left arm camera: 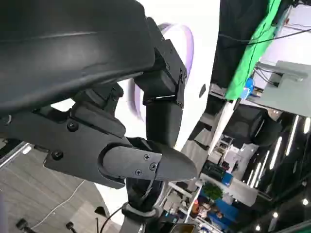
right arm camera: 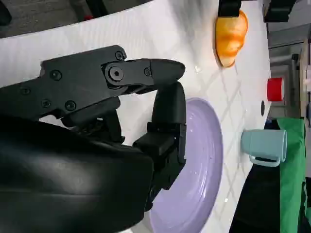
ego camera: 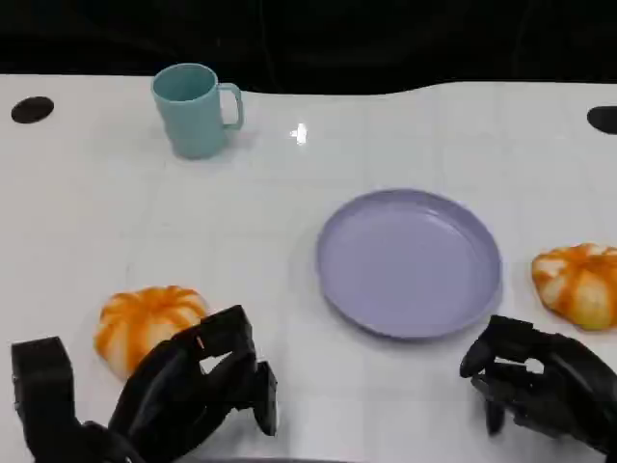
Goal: Grasp the bread from the table and place it into the plate.
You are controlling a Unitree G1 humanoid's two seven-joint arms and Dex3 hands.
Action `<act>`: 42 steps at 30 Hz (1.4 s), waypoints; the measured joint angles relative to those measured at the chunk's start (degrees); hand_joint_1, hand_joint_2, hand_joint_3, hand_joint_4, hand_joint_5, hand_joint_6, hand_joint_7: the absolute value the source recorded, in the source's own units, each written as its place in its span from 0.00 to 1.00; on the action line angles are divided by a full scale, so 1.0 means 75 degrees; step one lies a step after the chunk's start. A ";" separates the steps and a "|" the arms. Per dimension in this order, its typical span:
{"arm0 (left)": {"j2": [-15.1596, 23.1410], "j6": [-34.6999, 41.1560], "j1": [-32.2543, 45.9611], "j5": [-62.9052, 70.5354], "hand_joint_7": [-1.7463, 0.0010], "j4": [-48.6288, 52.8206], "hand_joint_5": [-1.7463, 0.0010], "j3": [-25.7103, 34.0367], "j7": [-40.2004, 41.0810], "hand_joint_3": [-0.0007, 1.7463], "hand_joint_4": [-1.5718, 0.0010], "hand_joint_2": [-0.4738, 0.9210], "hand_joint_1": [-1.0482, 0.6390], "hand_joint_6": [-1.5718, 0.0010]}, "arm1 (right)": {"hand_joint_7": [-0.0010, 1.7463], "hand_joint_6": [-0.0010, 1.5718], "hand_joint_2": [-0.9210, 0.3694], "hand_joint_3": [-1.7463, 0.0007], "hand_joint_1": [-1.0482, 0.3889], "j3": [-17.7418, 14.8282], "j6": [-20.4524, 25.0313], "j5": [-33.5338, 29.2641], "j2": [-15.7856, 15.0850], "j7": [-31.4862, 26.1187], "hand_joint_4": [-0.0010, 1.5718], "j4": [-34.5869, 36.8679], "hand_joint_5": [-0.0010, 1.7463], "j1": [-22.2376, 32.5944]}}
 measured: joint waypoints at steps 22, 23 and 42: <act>-0.0023 -0.0014 -0.0033 -0.0018 0.11 0.0036 0.01 0.0096 -0.0122 0.14 0.52 1.00 0.12 0.59 | 0.80 0.40 0.00 0.83 0.36 0.0001 0.0011 -0.0005 0.0001 -0.0004 0.41 -0.0006 1.00 -0.0002; -0.0030 -0.0021 -0.0032 -0.0018 0.14 0.0038 0.02 0.0102 -0.0131 0.14 0.53 1.00 0.12 0.59 | 0.80 0.40 0.00 0.83 0.36 0.0001 0.0023 -0.0007 0.0001 -0.0007 0.41 -0.0015 1.00 -0.0002; 0.0944 -0.2868 -0.0021 0.2810 0.70 -0.0695 0.42 0.0058 0.0741 0.14 0.84 1.00 0.23 0.74 | 0.81 0.41 0.00 0.83 0.36 0.0096 0.0082 -0.0175 0.0030 -0.0296 0.41 -0.0227 1.00 0.0061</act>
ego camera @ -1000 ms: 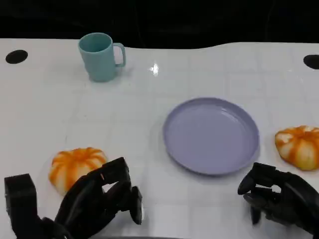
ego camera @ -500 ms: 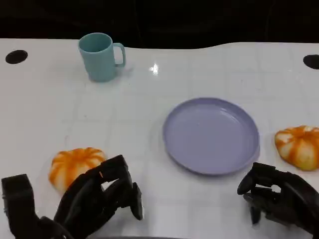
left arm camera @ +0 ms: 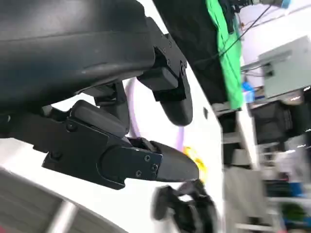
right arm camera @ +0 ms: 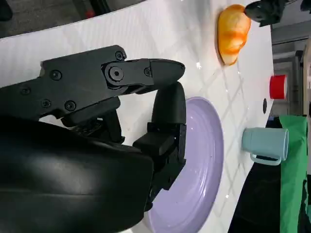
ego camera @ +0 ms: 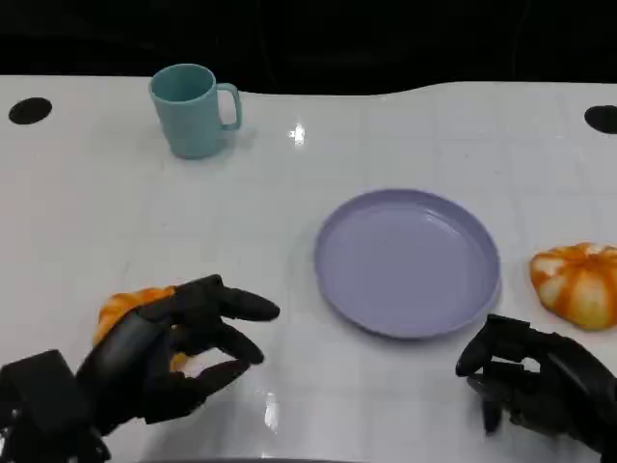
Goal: Grasp the bread from the table and place it into the plate.
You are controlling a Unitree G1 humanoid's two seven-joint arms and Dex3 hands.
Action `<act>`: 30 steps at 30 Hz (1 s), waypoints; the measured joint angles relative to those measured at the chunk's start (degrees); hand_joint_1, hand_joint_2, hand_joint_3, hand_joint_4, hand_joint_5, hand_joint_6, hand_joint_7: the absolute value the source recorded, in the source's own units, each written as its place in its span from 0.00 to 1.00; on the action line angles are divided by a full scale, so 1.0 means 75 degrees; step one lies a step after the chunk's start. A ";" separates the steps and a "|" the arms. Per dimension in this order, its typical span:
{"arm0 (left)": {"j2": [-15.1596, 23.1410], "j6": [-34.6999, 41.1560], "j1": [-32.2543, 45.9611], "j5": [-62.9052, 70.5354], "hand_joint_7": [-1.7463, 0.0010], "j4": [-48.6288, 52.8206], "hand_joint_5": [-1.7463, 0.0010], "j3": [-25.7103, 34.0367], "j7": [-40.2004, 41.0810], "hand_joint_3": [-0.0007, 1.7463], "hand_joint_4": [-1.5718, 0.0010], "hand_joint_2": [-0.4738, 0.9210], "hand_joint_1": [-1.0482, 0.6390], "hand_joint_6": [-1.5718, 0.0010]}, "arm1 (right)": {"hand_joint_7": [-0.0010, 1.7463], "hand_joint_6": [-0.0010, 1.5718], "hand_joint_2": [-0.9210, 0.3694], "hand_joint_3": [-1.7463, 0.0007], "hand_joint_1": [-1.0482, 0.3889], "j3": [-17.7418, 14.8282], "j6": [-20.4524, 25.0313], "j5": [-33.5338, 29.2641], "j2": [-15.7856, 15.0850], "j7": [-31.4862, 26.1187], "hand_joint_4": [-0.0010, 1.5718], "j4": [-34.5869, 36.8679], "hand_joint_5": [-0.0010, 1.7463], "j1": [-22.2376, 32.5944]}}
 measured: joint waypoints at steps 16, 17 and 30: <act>0.1698 -0.0483 0.0276 0.4818 0.91 -0.1971 0.66 -0.0348 0.2095 0.10 0.93 1.00 0.22 0.77 | 0.81 0.40 0.00 0.82 0.37 0.0173 0.0312 -0.0016 -0.0002 -0.0174 0.42 -0.0393 1.00 0.0119; 0.1869 -0.0393 0.0303 0.5288 0.93 -0.2183 0.68 -0.0348 0.2195 0.10 0.92 1.00 0.22 0.77 | 0.81 0.40 0.00 0.82 0.37 0.0173 0.0299 -0.0016 -0.0003 -0.0174 0.42 -0.0392 1.00 0.0120; 0.2436 0.1211 0.0314 0.8673 1.00 -0.3340 0.89 -0.1109 0.2162 0.00 0.93 0.89 0.34 0.78 | 0.81 0.40 0.00 0.82 0.37 0.0183 0.0489 -0.0012 -0.0007 -0.0205 0.42 -0.0538 1.00 0.0166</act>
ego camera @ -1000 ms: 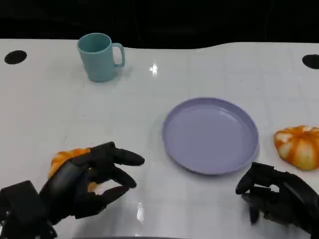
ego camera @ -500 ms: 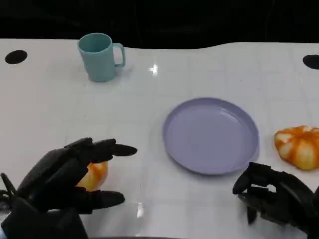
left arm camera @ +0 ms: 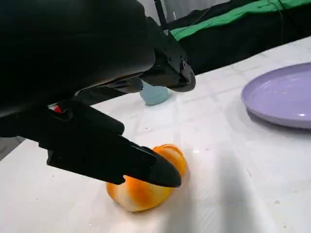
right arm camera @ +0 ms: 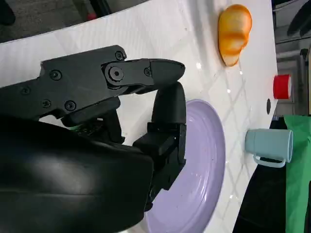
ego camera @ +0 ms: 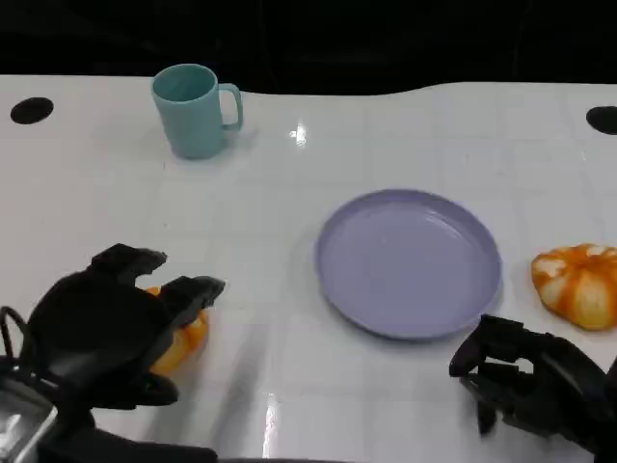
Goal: Grasp the bread from the table and place it into the plate.
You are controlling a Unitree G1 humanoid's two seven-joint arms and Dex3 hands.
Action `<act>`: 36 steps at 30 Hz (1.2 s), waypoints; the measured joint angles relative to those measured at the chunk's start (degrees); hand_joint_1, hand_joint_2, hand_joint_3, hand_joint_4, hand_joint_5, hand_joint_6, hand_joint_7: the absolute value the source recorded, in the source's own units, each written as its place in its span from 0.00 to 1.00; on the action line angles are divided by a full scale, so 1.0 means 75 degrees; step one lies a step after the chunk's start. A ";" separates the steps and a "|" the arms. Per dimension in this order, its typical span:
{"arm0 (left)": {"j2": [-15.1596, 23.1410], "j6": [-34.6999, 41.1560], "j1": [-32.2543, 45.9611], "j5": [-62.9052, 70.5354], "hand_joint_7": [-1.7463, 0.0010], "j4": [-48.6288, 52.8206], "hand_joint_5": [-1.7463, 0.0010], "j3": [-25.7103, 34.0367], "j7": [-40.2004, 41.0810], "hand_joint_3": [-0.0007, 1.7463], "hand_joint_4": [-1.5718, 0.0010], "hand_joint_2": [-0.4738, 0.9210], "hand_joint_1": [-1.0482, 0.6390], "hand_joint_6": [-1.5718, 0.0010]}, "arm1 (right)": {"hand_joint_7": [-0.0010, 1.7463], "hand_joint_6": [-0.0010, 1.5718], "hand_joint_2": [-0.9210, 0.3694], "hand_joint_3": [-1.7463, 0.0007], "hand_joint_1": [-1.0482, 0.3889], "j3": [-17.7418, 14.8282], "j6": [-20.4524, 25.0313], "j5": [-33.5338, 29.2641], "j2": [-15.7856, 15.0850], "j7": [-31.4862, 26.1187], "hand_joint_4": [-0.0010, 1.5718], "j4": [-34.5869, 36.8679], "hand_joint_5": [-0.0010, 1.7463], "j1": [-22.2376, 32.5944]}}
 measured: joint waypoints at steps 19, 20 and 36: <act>-0.0007 0.0860 -0.1274 0.0844 1.00 0.2291 0.95 -0.1299 0.0003 0.01 0.91 0.89 0.40 0.85 | 0.81 0.40 0.00 0.83 0.37 0.0008 -0.0197 0.0002 -0.0016 0.0015 0.42 0.0152 1.00 -0.0025; -0.0007 0.0902 -0.1378 0.0839 1.00 0.2466 0.96 -0.1378 0.0001 0.00 0.91 0.89 0.40 0.85 | 0.81 0.40 0.00 0.83 0.37 0.0006 -0.0188 0.0006 -0.0020 0.0017 0.42 0.0144 1.00 -0.0021; -0.0009 0.0421 -0.2061 0.0090 0.98 0.4480 0.56 -0.1876 0.1765 0.29 0.59 0.93 0.48 0.49 | 0.81 0.41 0.00 0.83 0.36 0.0009 -0.0157 0.0003 -0.0024 0.0013 0.41 0.0118 1.00 -0.0018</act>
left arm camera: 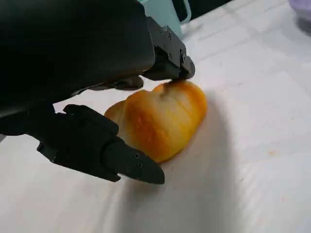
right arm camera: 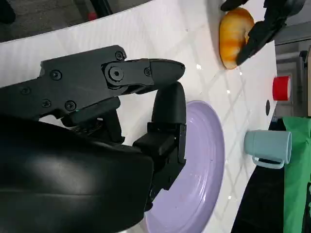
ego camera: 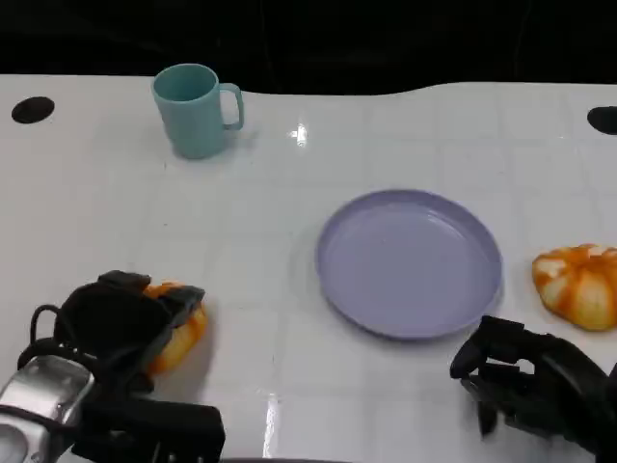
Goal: Grasp the bread from the table and place it into the plate.
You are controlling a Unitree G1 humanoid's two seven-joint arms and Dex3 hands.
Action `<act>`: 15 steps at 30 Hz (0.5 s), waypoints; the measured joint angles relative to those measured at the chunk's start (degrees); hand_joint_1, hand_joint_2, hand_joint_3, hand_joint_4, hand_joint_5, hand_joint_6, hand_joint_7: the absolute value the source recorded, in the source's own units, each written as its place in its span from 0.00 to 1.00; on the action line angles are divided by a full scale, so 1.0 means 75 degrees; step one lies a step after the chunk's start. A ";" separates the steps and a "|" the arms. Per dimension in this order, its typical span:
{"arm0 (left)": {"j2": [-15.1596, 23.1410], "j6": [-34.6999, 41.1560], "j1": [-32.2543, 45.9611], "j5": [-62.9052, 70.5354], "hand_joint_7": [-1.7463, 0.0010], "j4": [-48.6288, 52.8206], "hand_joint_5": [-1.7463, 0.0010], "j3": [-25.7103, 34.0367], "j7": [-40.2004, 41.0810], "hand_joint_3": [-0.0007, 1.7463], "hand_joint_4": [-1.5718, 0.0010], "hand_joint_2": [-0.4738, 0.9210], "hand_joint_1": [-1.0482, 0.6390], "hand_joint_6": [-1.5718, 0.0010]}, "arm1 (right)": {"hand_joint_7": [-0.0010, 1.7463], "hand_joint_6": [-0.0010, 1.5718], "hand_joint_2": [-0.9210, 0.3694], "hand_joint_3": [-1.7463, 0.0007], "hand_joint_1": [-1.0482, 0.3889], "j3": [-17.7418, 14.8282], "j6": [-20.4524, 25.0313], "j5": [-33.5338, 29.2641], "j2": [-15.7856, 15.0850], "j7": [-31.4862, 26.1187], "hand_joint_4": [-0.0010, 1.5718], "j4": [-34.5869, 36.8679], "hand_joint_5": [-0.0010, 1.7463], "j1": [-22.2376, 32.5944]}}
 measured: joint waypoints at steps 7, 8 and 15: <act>0.0001 -0.1072 -0.0151 -0.0763 0.08 0.0950 0.00 0.0050 0.1768 0.82 0.51 0.72 0.51 0.59 | 0.81 0.41 0.00 0.83 0.36 0.0002 -0.0057 0.0000 0.0001 0.0008 0.41 0.0033 1.00 -0.0003; 0.0001 -0.1160 -0.0185 -0.0799 0.04 0.1059 0.00 0.0048 0.1954 0.84 0.51 0.72 0.51 0.61 | 0.81 0.41 0.00 0.83 0.36 0.0002 -0.0056 0.0005 0.0001 0.0010 0.41 0.0039 1.00 -0.0005; -0.0002 -0.1633 -0.0290 -0.1143 0.00 0.1517 0.00 0.0040 0.2499 0.88 0.52 0.68 0.53 0.65 | 0.81 0.40 0.00 0.83 0.36 0.0003 -0.0128 0.0000 0.0001 0.0007 0.41 0.0085 1.00 -0.0015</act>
